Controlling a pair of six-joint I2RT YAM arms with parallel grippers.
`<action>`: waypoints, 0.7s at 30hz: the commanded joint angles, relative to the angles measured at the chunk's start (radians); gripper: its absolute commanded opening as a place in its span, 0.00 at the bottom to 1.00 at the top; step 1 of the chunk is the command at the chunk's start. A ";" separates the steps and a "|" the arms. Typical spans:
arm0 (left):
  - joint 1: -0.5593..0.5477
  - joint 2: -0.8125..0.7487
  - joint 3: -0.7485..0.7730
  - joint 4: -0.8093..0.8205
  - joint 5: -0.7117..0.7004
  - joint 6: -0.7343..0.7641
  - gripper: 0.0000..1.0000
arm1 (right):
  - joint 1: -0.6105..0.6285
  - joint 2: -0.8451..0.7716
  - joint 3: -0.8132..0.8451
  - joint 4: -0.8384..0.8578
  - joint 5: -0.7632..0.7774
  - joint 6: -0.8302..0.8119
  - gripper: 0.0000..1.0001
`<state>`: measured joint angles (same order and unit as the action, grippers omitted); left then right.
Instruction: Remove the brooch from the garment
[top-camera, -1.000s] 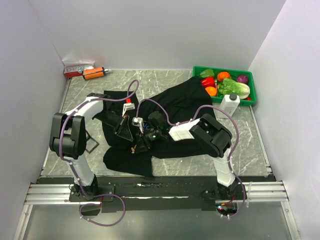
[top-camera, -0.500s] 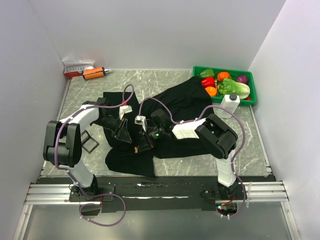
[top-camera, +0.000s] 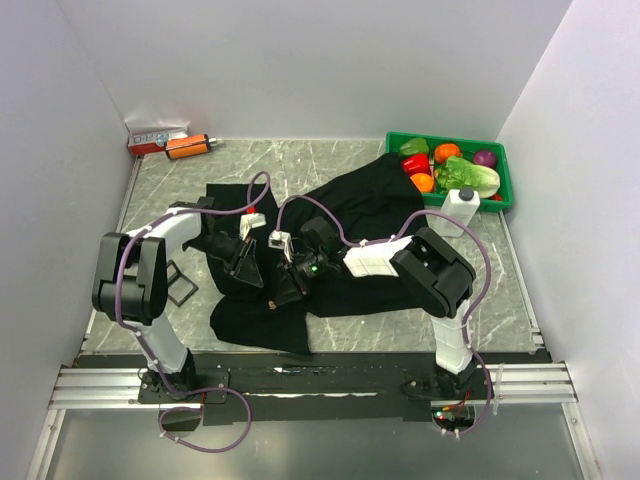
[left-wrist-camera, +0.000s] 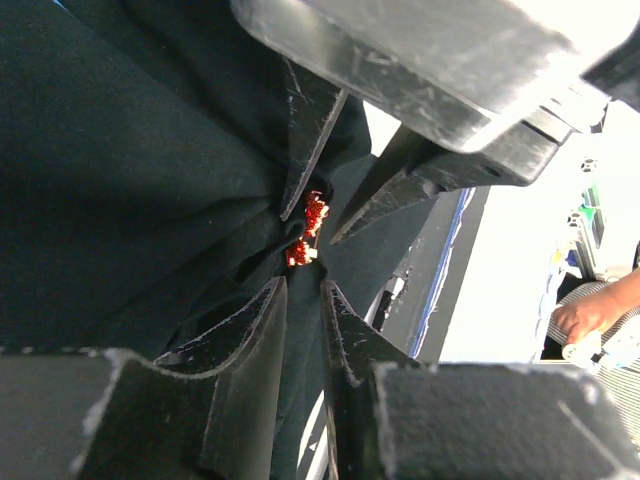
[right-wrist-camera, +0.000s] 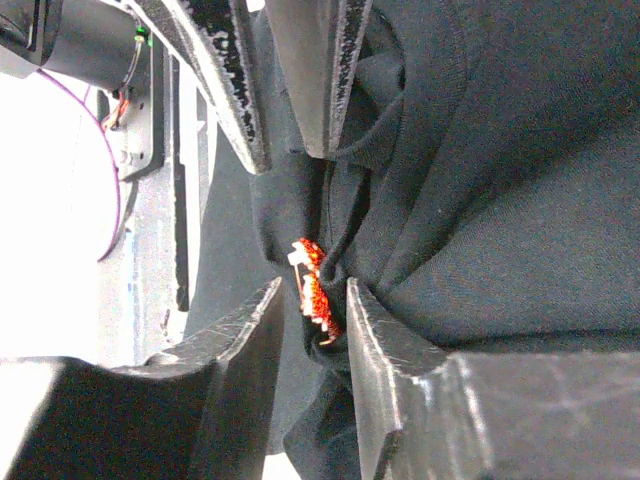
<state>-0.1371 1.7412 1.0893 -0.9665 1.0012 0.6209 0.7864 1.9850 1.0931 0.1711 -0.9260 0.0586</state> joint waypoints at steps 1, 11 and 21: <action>-0.001 0.007 0.034 -0.006 0.001 0.016 0.26 | -0.006 0.011 0.017 0.022 -0.017 -0.023 0.41; -0.001 0.031 0.043 -0.015 -0.004 0.019 0.25 | -0.004 0.061 0.062 0.011 0.001 -0.049 0.31; -0.001 -0.002 0.026 0.089 -0.056 -0.105 0.25 | 0.034 0.051 0.073 -0.064 0.269 -0.124 0.00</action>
<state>-0.1371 1.7786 1.1019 -0.9573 0.9749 0.5953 0.7952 2.0560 1.1393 0.1543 -0.8795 0.0334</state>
